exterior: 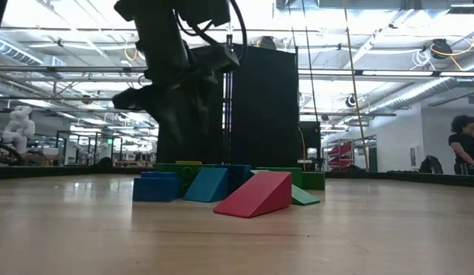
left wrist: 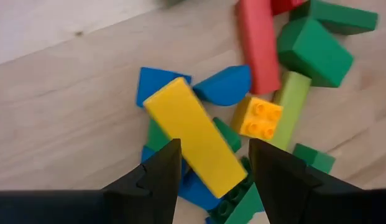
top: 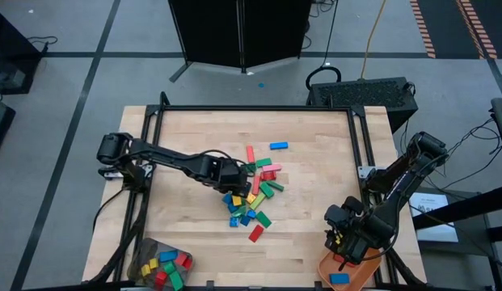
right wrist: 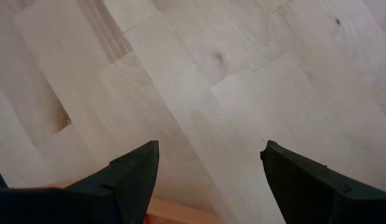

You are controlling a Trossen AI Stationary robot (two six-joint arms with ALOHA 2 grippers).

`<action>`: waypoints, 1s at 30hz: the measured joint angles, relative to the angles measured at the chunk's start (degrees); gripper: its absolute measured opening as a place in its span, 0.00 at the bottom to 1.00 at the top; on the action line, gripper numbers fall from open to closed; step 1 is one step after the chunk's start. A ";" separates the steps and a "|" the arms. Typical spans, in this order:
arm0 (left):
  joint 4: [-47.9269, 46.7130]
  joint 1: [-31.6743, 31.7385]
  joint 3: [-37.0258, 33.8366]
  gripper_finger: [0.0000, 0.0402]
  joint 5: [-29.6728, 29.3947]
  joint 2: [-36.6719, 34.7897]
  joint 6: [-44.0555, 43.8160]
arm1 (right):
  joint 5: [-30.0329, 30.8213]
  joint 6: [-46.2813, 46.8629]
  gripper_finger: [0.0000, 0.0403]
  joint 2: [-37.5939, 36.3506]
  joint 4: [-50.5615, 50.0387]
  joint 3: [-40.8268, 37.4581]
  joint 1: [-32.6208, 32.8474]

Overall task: Sort blocks by size
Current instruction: Put the yellow rectangular block into the orange bin

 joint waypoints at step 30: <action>-6.95 -0.55 3.54 0.47 3.32 0.02 110.87 | 2.96 -1.53 0.69 0.04 -0.27 0.00 -0.02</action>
